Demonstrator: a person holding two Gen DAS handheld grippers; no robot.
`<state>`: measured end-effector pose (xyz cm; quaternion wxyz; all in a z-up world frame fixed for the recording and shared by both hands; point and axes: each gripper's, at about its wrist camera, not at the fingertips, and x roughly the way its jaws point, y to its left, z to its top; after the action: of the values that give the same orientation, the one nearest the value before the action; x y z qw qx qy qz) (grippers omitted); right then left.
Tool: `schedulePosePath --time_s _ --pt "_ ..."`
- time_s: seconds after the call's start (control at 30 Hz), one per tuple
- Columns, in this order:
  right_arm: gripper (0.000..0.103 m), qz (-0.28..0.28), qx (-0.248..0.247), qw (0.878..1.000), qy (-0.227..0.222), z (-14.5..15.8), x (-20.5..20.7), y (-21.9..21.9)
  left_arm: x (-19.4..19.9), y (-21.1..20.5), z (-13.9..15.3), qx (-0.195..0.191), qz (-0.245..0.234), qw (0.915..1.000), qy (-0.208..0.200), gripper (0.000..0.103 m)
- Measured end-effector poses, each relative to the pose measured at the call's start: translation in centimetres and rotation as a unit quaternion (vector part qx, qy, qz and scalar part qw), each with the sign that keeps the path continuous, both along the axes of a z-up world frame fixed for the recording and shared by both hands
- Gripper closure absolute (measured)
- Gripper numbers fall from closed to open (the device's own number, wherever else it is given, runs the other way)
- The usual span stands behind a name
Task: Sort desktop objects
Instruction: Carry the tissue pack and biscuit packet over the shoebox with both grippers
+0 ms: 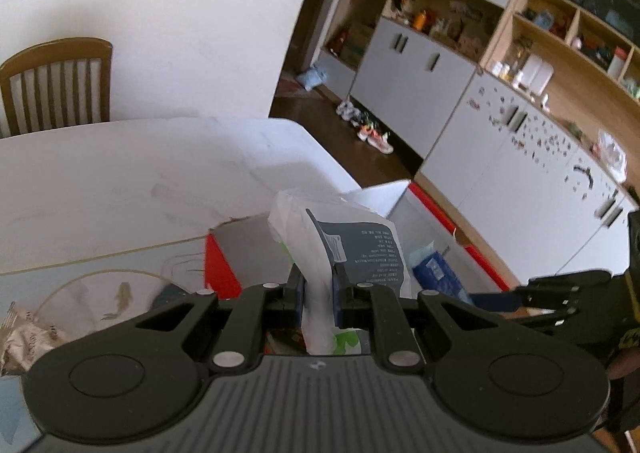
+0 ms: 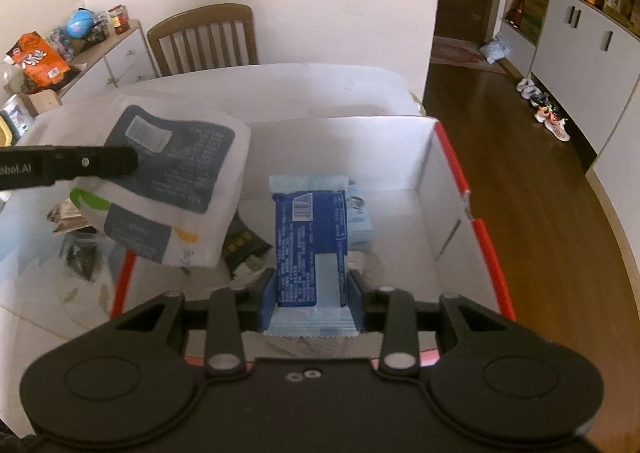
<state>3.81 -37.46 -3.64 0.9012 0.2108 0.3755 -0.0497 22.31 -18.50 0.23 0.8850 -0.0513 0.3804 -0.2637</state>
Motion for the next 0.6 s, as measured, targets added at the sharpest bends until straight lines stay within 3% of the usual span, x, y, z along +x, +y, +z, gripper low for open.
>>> schedulePosePath --time_s 0.43,0.6 --pt "0.067 -0.005 -0.012 1.000 0.028 -2.7 1.3 -2.2 2.3 -5.0 -3.1 0.072 -0.024 0.9970 0.015 0.091" --pt "0.067 -0.005 -0.014 0.999 0.049 -3.8 2.2 -2.6 3.4 -6.1 -4.7 0.095 -0.030 0.9942 0.041 0.091"
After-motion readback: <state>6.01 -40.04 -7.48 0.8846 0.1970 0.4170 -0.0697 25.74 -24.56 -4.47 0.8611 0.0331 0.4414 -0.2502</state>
